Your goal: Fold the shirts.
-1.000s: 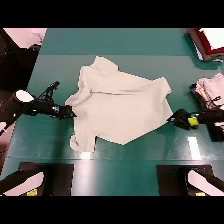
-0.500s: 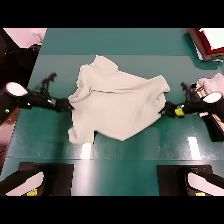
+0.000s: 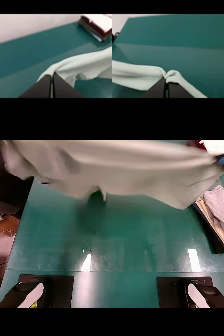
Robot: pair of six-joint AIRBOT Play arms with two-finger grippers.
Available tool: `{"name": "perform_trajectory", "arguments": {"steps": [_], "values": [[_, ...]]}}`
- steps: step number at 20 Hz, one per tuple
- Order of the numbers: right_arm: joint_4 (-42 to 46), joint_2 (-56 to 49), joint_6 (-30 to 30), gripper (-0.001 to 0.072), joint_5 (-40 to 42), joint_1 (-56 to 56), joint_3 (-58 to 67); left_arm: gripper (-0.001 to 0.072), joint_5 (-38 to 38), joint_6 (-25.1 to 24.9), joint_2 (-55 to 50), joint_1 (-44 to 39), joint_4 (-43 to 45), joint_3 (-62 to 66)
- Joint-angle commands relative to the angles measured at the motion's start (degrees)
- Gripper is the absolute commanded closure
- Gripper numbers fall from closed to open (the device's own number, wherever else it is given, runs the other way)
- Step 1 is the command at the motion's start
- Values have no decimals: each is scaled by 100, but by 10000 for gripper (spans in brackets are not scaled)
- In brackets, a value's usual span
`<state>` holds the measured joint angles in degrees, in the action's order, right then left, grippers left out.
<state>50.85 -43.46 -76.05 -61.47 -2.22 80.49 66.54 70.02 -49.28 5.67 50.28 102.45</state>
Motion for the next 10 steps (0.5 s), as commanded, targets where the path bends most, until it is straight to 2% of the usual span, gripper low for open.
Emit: {"name": "perform_trajectory", "arguments": {"steps": [1,5,8,10], "values": [[26,627,-15,698,-306,-372,885,676,20,7,125,17,-22,1814],[13,562,-568,697,-1379,-1058,1482,677,42,-50,149,17,-538,2199],[7,-44,-1029,698,-2610,-1281,1711,677,-22,-144,55,17,-490,1244],[-4,-549,-1307,698,-3187,-1132,1445,677,190,-144,-278,17,-492,472]]}}
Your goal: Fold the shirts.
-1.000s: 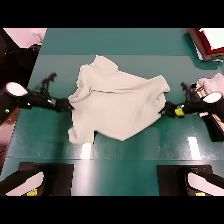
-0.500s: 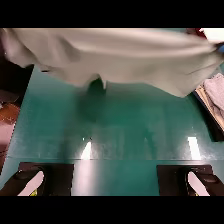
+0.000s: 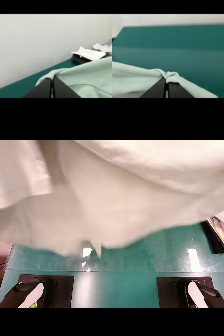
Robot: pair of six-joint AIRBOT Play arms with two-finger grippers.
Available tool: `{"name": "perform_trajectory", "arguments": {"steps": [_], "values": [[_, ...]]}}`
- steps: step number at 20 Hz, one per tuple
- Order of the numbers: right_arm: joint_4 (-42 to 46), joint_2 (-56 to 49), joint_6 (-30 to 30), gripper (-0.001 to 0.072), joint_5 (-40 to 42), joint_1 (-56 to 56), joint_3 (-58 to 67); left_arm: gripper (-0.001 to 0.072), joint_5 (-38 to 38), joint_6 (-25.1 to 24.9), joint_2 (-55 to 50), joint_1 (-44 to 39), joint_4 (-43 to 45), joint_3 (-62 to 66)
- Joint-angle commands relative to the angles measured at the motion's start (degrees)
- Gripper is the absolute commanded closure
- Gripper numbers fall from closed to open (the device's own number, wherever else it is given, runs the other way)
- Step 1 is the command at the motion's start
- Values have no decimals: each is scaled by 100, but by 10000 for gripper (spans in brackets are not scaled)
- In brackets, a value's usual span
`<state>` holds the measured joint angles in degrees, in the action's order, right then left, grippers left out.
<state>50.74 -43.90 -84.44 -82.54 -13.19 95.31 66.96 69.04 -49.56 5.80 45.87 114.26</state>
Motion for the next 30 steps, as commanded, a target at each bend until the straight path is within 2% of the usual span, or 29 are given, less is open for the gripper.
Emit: {"name": "perform_trajectory", "arguments": {"steps": [1,3,5,8,11,13,14,15,16,17,19,21,23,26,30], "values": [[24,-734,-509,698,-1207,105,-284,677,315,-46,-476,4,-48,-1043],[52,-1224,-509,698,-1156,503,-968,676,560,-52,-1064,-94,42,-1709],[111,-1755,-479,697,-763,850,-1735,676,682,-52,-1757,-304,271,-2267],[688,-2653,-188,697,522,1259,-2544,675,479,-138,-2994,-566,647,-2708],[573,-3484,-87,697,1770,1329,-2754,676,-42,-240,-4059,-588,664,-2717],[503,-3934,-96,697,2275,1331,-2612,672,-433,-81,-4463,-588,662,-2717],[293,-4129,-96,696,2409,1331,-2483,426,-520,76,-4566,-588,669,-2719],[109,-4282,-94,671,2404,1331,-2321,89,-555,133,-4601,-586,673,-2717],[11,-4415,-94,436,2341,1307,-2100,40,-570,131,-4588,-568,702,-2699],[-24,-4503,-96,267,2256,1266,-1858,95,-525,131,-4570,-516,713,-2629],[-9,-4500,-83,266,1904,1117,-1377,94,-2,195,-4548,-223,708,-2245],[0,-4181,278,345,1488,992,-1204,94,686,214,-4382,214,713,-1991],[28,-3698,420,352,1097,866,-1342,94,1008,188,-4000,640,863,-2232],[33,-2876,461,353,710,815,-2035,94,1106,138,-3259,925,1165,-3523],[26,-2006,463,353,940,820,-3029,94,859,105,-2487,946,1200,-5991]]}}
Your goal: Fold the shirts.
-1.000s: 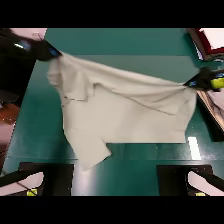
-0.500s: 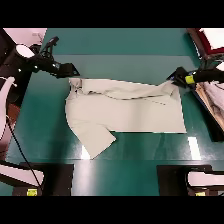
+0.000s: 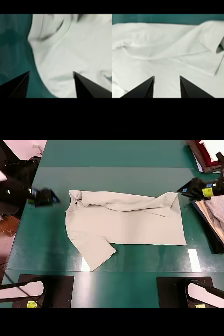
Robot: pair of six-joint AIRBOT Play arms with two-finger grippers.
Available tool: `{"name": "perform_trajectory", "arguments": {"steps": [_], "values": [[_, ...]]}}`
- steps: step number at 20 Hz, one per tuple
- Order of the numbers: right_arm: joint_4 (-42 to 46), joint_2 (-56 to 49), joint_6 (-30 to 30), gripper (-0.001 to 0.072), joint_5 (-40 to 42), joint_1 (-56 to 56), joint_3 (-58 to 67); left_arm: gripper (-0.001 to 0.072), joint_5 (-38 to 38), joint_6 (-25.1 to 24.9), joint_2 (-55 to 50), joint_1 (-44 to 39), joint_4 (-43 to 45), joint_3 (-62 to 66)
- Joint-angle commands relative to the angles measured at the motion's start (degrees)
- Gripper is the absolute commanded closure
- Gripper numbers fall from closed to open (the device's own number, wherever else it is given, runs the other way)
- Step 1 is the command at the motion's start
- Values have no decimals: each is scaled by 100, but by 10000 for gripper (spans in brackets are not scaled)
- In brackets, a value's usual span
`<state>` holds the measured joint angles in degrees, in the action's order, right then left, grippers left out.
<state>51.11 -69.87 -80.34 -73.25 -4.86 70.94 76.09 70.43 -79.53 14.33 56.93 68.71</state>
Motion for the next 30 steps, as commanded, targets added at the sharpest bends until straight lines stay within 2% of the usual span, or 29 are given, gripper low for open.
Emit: {"name": "perform_trajectory", "arguments": {"steps": [1,4,10,13,17,18,19,20,21,22,27,28,30], "values": [[-15,763,50,353,111,-13,-802,94,-210,-35,638,94,35,-1895],[-13,1180,50,353,280,-13,-1263,94,-673,-136,984,94,-426,-2817],[-15,1497,48,352,280,-13,-1421,94,-905,-487,1071,94,-1169,-3355],[-63,1495,48,353,282,-13,-1360,95,-984,-492,1071,76,-1318,-3626],[-57,1495,46,353,247,-13,-1362,95,-1565,-463,1071,-595,-1322,-3674],[-50,1495,48,353,219,-15,-1360,154,-1718,-339,1071,-717,-1322,-3674],[-9,1495,48,352,186,-20,-1360,352,-1805,-273,1071,-756,-1333,-3670],[15,1495,48,352,107,-31,-1362,462,-1805,-275,1073,-756,-1357,-3646],[15,1495,48,352,-33,-111,-1364,538,-1799,-280,1073,-756,-1314,-3578],[26,1495,57,352,-192,-227,-1399,663,-1733,-332,1078,-756,-1305,-3488],[1703,1495,118,351,-1012,-1392,-2531,676,-1014,-487,1078,-756,-1303,-2570],[1792,1493,302,326,-925,-1740,-2811,676,-953,-490,1078,-756,-1307,-2400],[1517,1491,544,322,-643,-2343,-3287,676,-949,-487,1078,-756,-1333,-2157]]}}
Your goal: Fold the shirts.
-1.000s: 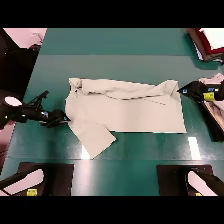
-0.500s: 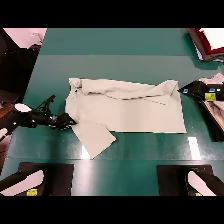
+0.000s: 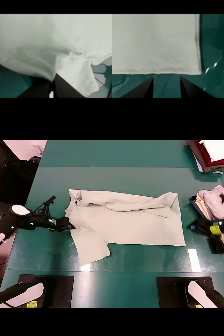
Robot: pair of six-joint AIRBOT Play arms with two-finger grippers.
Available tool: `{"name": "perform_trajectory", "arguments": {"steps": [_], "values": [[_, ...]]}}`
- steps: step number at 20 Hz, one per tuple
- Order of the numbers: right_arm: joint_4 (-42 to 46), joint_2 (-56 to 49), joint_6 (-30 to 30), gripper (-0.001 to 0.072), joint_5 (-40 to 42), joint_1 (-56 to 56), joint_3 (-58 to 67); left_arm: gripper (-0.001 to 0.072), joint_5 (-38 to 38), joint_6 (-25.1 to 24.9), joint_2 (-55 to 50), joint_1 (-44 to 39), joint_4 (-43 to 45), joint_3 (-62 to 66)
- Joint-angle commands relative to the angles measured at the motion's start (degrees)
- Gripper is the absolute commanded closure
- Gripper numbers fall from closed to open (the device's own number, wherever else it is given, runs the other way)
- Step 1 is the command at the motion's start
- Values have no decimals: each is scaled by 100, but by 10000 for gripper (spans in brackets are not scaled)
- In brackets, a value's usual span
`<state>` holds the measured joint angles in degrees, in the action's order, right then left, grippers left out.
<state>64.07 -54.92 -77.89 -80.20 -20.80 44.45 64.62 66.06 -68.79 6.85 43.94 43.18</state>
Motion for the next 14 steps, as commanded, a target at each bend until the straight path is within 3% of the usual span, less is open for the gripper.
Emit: {"name": "perform_trajectory", "arguments": {"steps": [1,5,10,14], "values": [[66,-7,437,323,192,-964,-855,676,184,-50,4,-9,-35,452],[-422,-229,754,323,662,-1272,-1388,676,175,-52,4,-9,-37,468],[-461,-1071,796,331,649,-1252,-1156,676,201,-50,4,-9,-35,468],[-459,-1167,796,336,616,-1241,-1102,676,181,-50,4,-9,-35,468]]}}
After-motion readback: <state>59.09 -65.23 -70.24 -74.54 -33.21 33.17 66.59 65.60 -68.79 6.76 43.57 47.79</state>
